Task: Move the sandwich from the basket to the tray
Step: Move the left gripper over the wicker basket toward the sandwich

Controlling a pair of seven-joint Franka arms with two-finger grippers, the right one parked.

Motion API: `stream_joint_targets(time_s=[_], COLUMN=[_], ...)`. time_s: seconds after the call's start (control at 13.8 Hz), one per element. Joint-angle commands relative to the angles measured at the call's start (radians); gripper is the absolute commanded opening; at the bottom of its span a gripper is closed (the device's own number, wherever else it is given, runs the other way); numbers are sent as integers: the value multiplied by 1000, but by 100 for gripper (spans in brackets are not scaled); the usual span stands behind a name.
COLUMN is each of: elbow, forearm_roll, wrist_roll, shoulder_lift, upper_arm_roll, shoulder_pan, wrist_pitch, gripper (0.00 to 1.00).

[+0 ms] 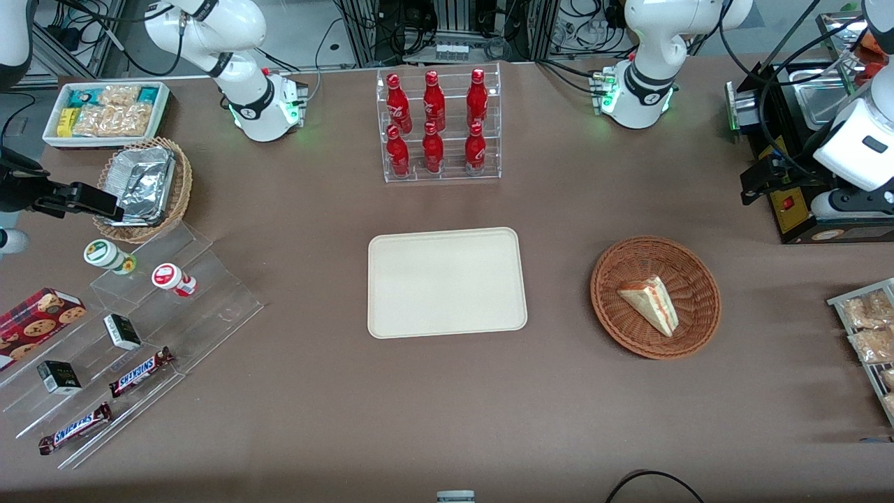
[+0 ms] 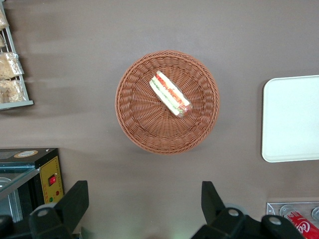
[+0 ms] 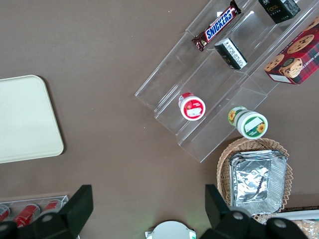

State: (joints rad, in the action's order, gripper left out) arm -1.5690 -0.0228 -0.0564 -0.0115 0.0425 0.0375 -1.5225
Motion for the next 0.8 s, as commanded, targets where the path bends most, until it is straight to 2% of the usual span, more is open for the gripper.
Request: stream_joint_targets(time_s=[0.0,0.36,0.73], elbow=[6,-16,-213], forearm_roll=[12,1,-2], wrist_roll=[-10,-57,-255], shoulder_lift=[-10,40,34], upper_arm_roll=[-7,-6,-1], shoulder_pan=[7,10,33], wrist_pitch=[19,-16,-246], gripper=[100,100,100])
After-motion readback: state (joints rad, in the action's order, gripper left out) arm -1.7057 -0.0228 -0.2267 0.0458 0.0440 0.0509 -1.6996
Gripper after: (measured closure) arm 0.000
